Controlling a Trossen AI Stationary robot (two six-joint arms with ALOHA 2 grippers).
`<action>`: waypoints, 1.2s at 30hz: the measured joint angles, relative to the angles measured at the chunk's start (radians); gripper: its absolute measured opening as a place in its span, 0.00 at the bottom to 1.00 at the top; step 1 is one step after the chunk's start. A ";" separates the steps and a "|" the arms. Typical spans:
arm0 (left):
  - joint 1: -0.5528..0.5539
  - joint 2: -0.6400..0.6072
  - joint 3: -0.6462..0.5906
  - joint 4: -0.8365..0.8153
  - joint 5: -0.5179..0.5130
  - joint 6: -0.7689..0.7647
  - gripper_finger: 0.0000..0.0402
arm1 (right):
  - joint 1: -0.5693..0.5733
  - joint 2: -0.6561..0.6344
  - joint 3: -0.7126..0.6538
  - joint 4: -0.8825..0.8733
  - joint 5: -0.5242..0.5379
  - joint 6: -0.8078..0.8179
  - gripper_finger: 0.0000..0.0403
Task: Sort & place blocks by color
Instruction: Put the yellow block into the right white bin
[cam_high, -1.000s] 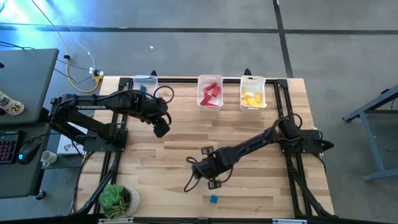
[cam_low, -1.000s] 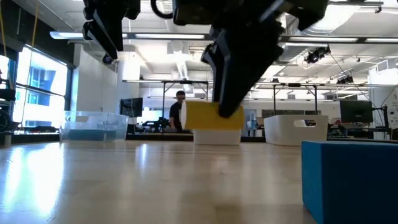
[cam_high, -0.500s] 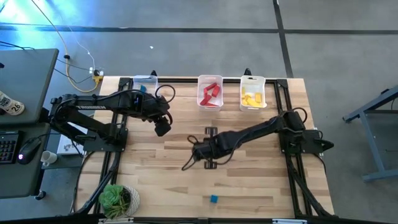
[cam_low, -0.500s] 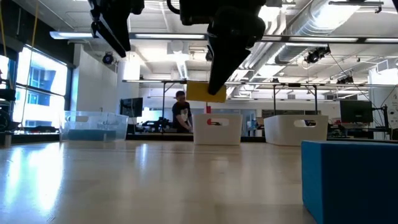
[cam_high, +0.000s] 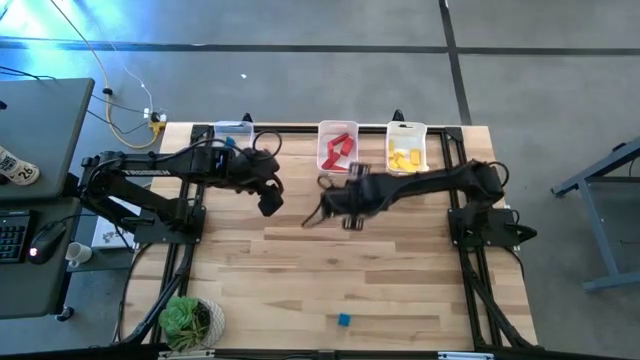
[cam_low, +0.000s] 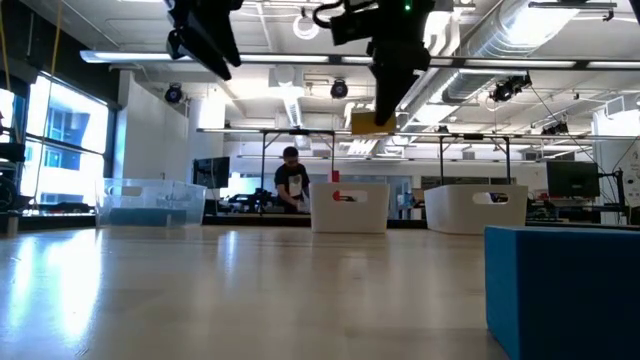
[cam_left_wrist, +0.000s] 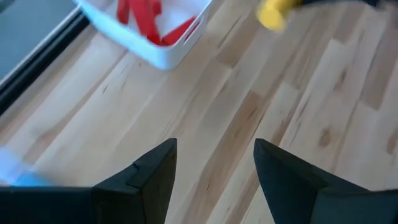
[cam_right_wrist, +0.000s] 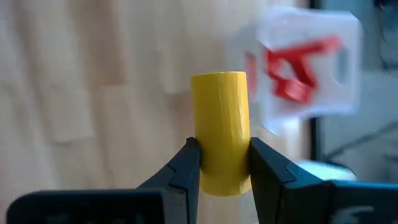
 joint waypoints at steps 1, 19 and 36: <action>0.000 0.000 0.000 0.016 0.001 0.010 0.50 | -0.021 -0.012 0.000 -0.021 0.013 0.014 0.20; -0.088 0.006 0.001 0.281 0.034 0.156 0.50 | -0.466 -0.088 0.000 -0.268 0.022 0.224 0.20; -0.168 0.114 0.002 0.413 0.163 0.169 0.50 | -0.878 -0.087 0.000 -0.262 -0.307 0.134 0.20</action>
